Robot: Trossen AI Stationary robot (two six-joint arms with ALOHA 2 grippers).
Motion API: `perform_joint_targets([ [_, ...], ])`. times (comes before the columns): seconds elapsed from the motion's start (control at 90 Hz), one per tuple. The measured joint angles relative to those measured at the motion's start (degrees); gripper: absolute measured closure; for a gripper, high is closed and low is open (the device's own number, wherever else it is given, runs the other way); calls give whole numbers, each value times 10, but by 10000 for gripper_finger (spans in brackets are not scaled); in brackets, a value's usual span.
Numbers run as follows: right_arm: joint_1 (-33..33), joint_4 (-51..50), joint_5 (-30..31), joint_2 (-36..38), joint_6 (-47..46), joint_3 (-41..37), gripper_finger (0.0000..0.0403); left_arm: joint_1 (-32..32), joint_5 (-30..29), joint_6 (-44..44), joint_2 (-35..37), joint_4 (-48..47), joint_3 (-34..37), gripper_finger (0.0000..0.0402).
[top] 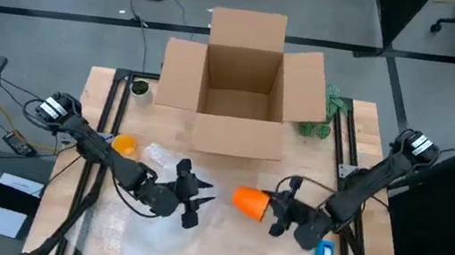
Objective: Wrap mug
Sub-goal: Wrap the orange mug with the bubble wrap
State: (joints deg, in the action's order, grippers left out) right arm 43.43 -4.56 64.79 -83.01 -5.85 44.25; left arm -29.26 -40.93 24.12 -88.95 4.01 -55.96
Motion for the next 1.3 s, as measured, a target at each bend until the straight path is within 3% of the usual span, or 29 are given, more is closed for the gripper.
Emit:
perform_joint_targets([
  [0.167,-1,-73,23,-60,26,50,403,22,1,-1,-38,38,0,259],
  [0.467,-2,-334,23,-105,-149,96,403,64,6,-43,-105,136,0,259],
  [0.811,-4,-393,13,-106,-186,96,403,141,37,-50,-196,221,0,259],
  [1.0,4,-480,-40,-106,-227,108,403,181,135,-28,-253,256,-1,259],
  [1.211,4,-546,-139,-106,-291,128,403,201,137,-63,-259,210,-2,259],
  [1.3,1,-547,-152,-105,-303,124,403,210,136,-86,-259,191,-2,259],
])
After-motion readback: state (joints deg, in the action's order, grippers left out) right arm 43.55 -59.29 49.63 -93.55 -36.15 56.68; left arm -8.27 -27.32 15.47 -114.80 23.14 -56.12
